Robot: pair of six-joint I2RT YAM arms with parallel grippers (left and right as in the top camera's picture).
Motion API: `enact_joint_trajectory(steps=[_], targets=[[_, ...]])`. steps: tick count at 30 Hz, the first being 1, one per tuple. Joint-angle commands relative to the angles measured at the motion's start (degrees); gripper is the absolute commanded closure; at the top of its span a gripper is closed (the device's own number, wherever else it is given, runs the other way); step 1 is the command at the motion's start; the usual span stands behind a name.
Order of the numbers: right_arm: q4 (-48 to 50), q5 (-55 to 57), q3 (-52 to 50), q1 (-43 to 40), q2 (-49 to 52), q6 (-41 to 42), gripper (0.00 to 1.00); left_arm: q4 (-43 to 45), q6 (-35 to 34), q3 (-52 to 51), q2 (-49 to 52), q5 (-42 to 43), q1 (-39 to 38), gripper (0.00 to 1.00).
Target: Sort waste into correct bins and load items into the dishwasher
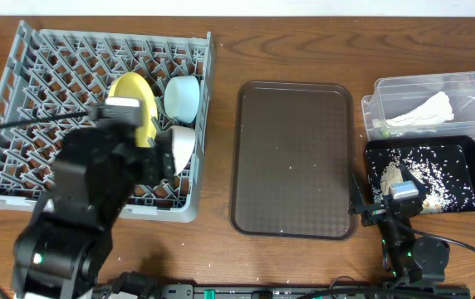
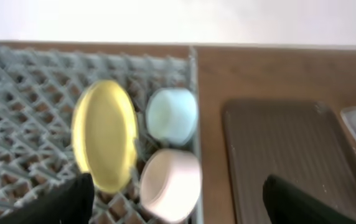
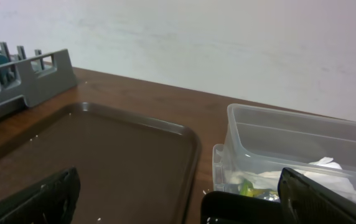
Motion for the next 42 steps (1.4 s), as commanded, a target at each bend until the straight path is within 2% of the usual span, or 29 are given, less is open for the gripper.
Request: enact_joint_trajectory(steps=[1,7,11,15,22,34,42], targets=[[-0.26,-0.28,-0.07,0.81,-0.22,-0.59,0.01,6.51,-4.26,-7.08,-5.11,0.63,5.75,0.12],[-0.26,-0.28,-0.07,0.81,-0.22,-0.59,0.01,24.11,-5.77,-25.07,-17.55,0.33,10.21,0.12],[-0.26,-0.28,-0.07,0.81,-0.22,-0.59,0.01,31.63,-5.6,-36.22,-27.02,0.35,10.45,0.12],[-0.26,-0.26,-0.07,0.81,-0.22,-0.59,0.01,35.65,-5.57,-45.38,-36.44,0.31,10.45,0.12],[-0.26,-0.28,-0.07,0.81,-0.22,-0.57,0.01,35.85,-5.57,-55.17,-48.83,-0.11,10.51,0.12],[-0.26,-0.28,-0.07,0.81,-0.22,-0.57,0.01,42.91,-5.57,-66.18,-49.2,-2.69,10.6,0.12],[-0.26,-0.28,-0.07,0.81,-0.22,-0.59,0.01,42.18,-5.57,-68.76,-49.2,-2.69,10.6,0.12]])
